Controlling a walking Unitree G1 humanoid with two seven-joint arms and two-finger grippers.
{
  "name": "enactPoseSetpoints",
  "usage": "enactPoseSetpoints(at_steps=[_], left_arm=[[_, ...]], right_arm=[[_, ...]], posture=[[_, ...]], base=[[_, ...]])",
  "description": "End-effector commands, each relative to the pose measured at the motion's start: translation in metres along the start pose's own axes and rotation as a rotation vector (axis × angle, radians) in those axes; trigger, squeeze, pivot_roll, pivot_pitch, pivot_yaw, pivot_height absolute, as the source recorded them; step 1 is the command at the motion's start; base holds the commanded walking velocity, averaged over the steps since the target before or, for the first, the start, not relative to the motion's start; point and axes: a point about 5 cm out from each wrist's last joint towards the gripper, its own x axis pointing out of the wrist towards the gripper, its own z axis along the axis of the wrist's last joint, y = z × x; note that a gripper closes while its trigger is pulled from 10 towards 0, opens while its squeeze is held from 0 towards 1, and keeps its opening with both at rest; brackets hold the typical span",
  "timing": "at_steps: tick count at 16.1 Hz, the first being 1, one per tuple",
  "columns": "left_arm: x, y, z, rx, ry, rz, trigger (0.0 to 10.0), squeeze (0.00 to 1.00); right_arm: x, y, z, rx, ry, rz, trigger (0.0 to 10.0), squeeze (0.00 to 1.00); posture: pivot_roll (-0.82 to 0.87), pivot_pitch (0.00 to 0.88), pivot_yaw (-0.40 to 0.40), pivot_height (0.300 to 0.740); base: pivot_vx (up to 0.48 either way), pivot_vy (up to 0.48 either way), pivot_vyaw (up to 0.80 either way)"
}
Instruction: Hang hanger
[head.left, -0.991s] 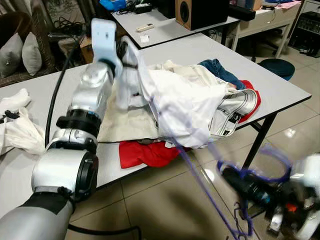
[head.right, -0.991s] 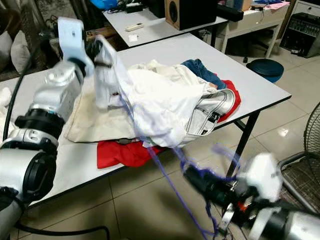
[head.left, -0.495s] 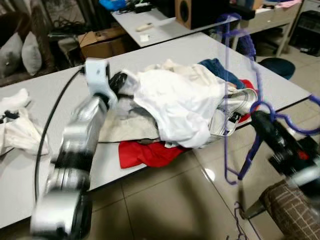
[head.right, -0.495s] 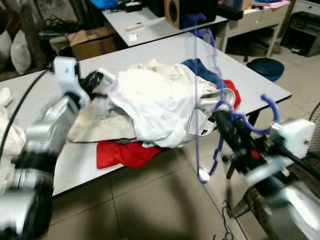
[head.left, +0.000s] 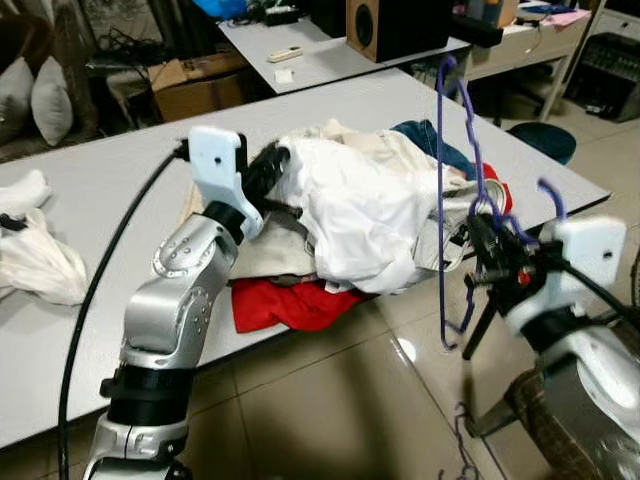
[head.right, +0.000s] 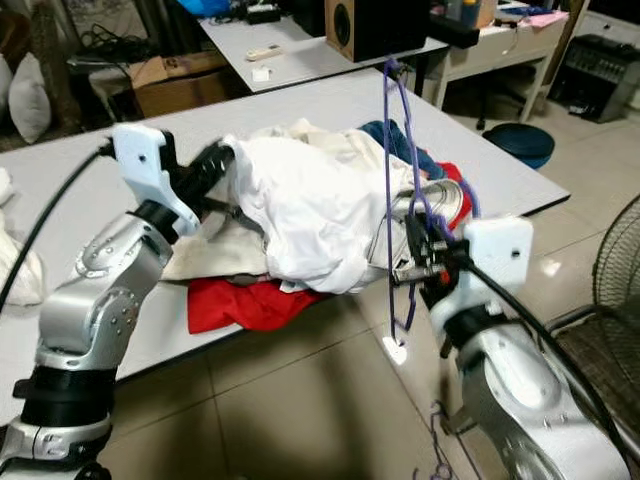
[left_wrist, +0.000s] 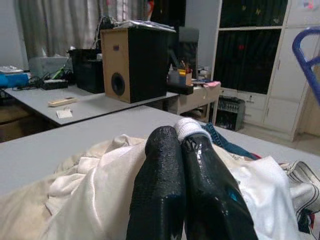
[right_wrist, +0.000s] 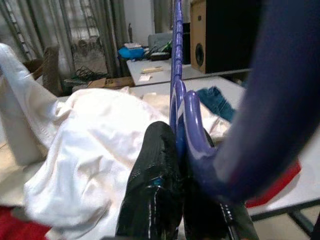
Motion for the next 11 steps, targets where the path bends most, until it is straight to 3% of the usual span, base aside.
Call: enactPoseSetpoints(at_steps=[1, 11], left_arm=[[-0.005, 0.001, -0.003, 0.0, 0.018, 0.02, 10.0, 0.0], [-0.011, -0.002, 0.003, 0.001, 0.021, 0.066, 10.0, 0.0]], right_arm=[[0.002, 0.0, 0.002, -0.008, -0.014, -0.006, 10.0, 0.0], [0.013, 0.012, 0.007, -0.038, -0.059, 0.085, 10.0, 0.0]], posture=[[-0.09, 0.0, 0.084, 0.74], [-0.07, 0.0, 0.059, 0.74]], base=[[-0.247, 0.0, 0.0], [0.0, 0.0, 0.0]])
